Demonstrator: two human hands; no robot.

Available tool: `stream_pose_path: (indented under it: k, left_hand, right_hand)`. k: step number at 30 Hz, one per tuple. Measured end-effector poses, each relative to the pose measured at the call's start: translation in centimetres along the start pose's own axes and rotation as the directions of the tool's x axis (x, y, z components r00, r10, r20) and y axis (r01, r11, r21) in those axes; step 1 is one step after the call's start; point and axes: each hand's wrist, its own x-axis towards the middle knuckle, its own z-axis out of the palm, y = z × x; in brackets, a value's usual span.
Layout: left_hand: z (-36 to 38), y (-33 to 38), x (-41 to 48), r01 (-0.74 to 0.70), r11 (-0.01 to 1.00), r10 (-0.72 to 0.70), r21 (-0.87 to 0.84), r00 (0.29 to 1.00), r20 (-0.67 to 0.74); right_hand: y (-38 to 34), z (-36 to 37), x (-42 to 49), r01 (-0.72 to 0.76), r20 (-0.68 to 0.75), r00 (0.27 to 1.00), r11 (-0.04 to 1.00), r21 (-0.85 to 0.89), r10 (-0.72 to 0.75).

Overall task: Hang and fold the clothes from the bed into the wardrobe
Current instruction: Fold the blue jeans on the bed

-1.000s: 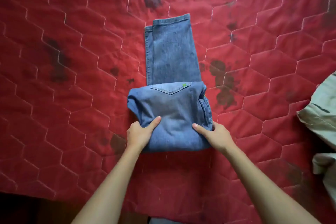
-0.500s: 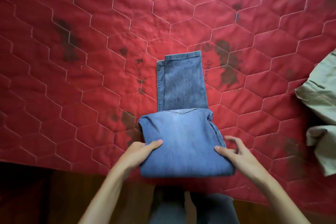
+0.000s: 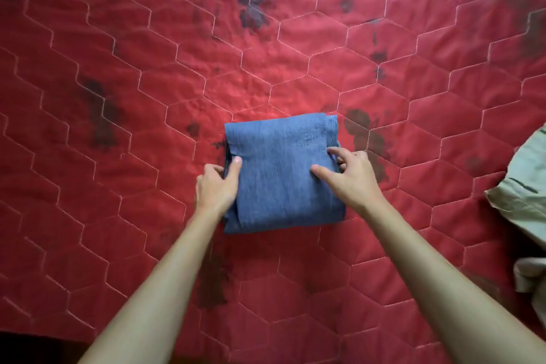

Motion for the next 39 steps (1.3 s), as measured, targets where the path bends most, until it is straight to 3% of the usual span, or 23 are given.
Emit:
stream_pose_path:
  k: [2,5,8,10,13,15,19,23,25,32,35,37,39]
  left_hand:
    - [1.1,-0.1,-0.1,0.001,1.000,-0.001,0.006,1.000,-0.005]
    - [2.2,-1.2,-0.1,0.036,0.999,-0.037,-0.032,0.999,-0.016]
    - [2.6,-2.6,-0.6,0.026,1.000,-0.026,0.015,0.999,0.030]
    - [2.8,-3.9,-1.3,-0.015,0.995,0.004,0.096,0.993,0.115]
    - [2.6,-7.0,-3.8,0.034,0.985,-0.079,0.169,0.960,0.270]
    - [2.5,-9.1,-6.0,0.095,0.985,-0.140,0.147,0.932,0.336]
    - [2.5,-11.9,-9.4,0.098,0.994,-0.111,0.052,0.908,0.404]
    - [2.0,-12.9,-11.1,0.190,0.981,-0.119,-0.033,0.732,0.670]
    - [1.5,-12.8,-11.8,0.220,0.972,-0.090,-0.083,0.675,0.732]
    - [-5.4,-9.0,-17.7,0.287,0.853,0.090,-0.436,0.742,0.664]
    - [-10.9,-6.3,-21.3,0.264,0.803,0.191,-0.534,0.736,0.650]
    - [-15.0,-4.3,-23.8,0.151,0.828,0.275,-0.540,0.729,0.627]
    - [-18.2,-2.2,-26.4,-0.076,0.885,0.337,-0.459,0.785,0.520]
  right_hand:
    - [0.1,1.5,0.3,-0.031,-0.086,0.996,0.995,-0.092,0.023]
    - [0.8,3.0,-0.3,-0.124,-0.084,0.988,0.990,0.070,0.129]
    - [1.6,3.5,-1.1,-0.215,-0.043,0.974,0.970,0.116,0.221]
    - [2.4,3.5,-2.1,-0.275,0.014,0.961,0.957,0.096,0.275]
    - [5.0,3.7,-4.8,-0.390,0.122,0.918,0.916,0.099,0.378]
    - [7.2,4.0,-7.4,-0.504,0.246,0.855,0.843,0.187,0.456]
    - [10.1,4.3,-12.5,-0.688,0.506,0.695,0.677,0.262,0.511]
    - [10.7,4.0,-15.4,-0.711,0.585,0.671,0.619,0.332,0.456]
    - [10.0,3.3,-16.2,-0.706,0.614,0.672,0.608,0.363,0.414]
    - [3.8,-2.6,-19.5,-0.645,0.654,0.711,0.612,0.458,0.260]
    - [-0.1,-6.5,-22.0,-0.610,0.676,0.722,0.597,0.521,0.147]
    - [-3.1,-9.2,-24.2,-0.539,0.660,0.749,0.631,0.558,0.056]
    - [-6.3,-12.0,-27.1,-0.416,0.608,0.793,0.707,0.572,-0.025]
